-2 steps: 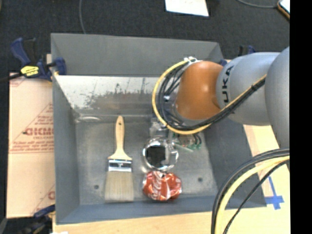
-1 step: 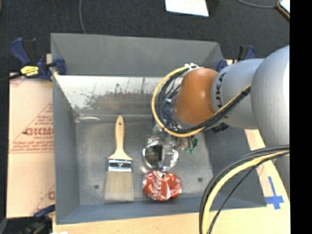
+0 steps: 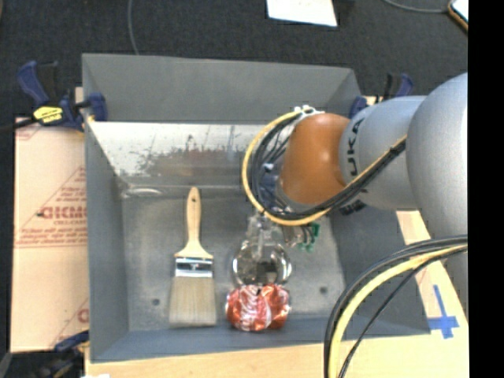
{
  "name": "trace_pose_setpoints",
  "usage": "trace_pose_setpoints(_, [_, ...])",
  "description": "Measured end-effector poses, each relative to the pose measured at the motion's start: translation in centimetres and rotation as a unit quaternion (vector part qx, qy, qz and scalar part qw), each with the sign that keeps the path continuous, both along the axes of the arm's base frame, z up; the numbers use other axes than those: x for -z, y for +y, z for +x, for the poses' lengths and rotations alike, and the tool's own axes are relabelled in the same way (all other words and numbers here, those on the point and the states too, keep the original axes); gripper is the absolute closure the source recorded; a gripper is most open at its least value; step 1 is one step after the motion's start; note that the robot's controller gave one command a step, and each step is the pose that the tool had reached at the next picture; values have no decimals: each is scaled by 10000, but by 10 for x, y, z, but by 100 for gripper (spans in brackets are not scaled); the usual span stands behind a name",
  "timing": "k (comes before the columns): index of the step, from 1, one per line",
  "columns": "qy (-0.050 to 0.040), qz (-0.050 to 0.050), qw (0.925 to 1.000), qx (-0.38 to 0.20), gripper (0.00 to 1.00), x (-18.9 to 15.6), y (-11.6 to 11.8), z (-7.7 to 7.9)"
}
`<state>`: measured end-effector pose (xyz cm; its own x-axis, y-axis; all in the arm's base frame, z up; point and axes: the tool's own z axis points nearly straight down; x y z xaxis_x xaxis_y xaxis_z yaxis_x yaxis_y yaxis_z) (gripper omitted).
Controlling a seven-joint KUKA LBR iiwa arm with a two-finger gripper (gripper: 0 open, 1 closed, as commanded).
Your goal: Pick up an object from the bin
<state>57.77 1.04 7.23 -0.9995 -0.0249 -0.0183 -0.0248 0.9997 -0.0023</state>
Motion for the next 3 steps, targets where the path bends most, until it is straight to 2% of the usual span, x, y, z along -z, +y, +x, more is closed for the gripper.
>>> trace_pose_setpoints(1, [-1,-1,10000,-4,100,0,0,0])
trace_pose_setpoints(3, [-3,-3,10000,-5,100,-40,-1,-1])
